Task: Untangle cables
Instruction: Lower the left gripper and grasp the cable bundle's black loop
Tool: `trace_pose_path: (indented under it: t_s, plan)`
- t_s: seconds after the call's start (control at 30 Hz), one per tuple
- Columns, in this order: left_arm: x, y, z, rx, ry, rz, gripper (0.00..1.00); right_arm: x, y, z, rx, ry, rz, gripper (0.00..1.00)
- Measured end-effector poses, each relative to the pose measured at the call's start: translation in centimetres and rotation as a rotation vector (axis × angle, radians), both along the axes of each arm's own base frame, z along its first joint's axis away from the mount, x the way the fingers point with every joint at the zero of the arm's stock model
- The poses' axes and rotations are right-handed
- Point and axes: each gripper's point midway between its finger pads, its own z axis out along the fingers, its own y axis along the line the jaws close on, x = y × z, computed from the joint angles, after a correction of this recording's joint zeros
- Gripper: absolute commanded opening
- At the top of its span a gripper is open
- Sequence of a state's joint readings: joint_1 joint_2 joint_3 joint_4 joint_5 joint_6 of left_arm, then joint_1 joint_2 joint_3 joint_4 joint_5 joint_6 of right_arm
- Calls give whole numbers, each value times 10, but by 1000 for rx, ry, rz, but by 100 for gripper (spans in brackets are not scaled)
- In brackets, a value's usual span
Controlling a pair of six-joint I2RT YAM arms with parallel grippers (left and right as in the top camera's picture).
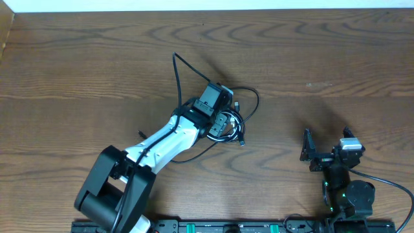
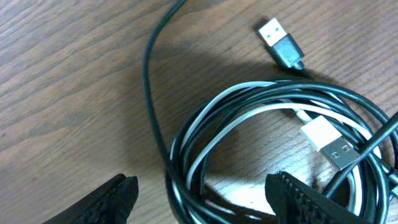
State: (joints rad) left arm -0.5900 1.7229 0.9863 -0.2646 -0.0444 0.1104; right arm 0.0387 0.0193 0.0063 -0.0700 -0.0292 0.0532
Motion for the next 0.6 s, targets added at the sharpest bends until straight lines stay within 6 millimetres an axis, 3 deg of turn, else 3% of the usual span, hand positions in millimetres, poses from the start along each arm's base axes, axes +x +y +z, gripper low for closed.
trace_pose_path:
  t_s: [0.23, 0.6]
  plan:
    - [2, -2, -16, 17, 14, -45, 72, 0, 0, 0, 0, 0, 0, 99]
    - [19, 21, -22, 1, 21, 20, 67, 0, 0, 0, 0, 0, 0, 99]
